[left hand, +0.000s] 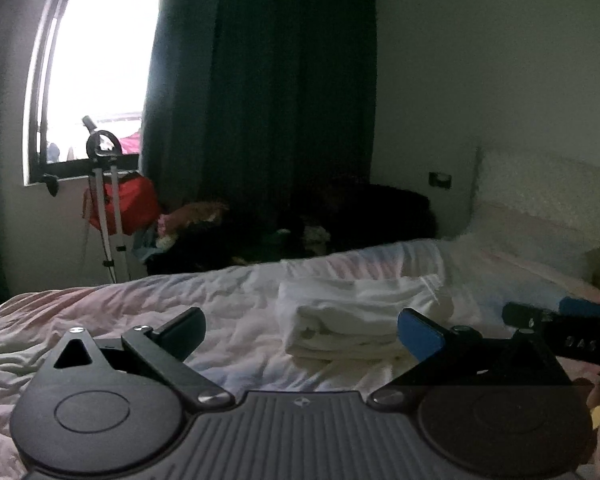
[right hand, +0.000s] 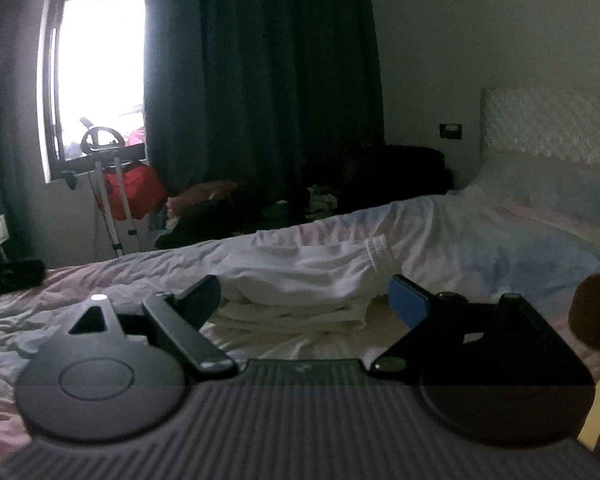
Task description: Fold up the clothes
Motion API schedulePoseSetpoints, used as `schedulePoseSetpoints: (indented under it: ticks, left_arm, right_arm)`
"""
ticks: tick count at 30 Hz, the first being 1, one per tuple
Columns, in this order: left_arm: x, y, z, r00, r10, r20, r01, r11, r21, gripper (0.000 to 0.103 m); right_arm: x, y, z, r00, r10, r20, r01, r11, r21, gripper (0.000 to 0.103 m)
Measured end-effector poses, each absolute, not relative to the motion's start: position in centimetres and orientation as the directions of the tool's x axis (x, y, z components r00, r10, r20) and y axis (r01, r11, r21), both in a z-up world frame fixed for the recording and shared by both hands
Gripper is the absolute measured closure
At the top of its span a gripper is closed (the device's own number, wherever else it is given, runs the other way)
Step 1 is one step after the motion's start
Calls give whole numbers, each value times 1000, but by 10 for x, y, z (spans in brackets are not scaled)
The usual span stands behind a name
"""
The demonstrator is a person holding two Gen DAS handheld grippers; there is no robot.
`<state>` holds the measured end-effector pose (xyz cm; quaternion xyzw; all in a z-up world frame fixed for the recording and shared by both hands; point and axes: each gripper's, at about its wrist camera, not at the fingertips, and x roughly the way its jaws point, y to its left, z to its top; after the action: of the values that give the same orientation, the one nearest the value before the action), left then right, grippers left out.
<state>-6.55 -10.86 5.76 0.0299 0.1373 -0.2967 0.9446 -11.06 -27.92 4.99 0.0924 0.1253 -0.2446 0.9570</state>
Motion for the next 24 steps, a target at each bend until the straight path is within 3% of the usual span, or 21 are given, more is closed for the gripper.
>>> schedulePoseSetpoints:
  ticks: [8,22,23,24]
  left_arm:
    - [-65,-100,45,798,-537,-274,551,834,-30,0]
    - [-70,-103,34,807,-515,-290,539,842,4,0]
    - [-70,-104,33,806,-516,-289,540,842,3,0]
    - [-70,-104,33,806,-517,-289,541,841,2,0]
  right_arm:
    - [-108,-266,31,842,-485,-238,515,853,86,11]
    - [-106,-263,25,819,-514,-256,546,835,70,11]
    - [-107,-263,24,819,-514,-255,547,834,72,12]
    - [-107,-263,24,819,-515,-253,547,834,74,28]
